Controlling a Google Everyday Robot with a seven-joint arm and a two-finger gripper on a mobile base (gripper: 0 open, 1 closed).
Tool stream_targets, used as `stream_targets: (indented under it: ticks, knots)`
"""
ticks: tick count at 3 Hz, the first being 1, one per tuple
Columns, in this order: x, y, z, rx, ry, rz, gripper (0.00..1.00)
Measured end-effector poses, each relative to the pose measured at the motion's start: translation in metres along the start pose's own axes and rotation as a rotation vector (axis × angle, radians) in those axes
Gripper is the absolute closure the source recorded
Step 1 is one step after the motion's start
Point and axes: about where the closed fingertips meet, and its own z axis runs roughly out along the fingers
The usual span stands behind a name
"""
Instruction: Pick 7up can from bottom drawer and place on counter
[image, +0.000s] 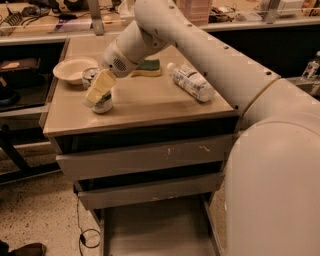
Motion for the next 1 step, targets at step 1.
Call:
stream_targets:
  ticks: [1]
  knots:
    - [0.0000, 0.0000, 0.0000, 0.000, 0.000, 0.000, 0.00]
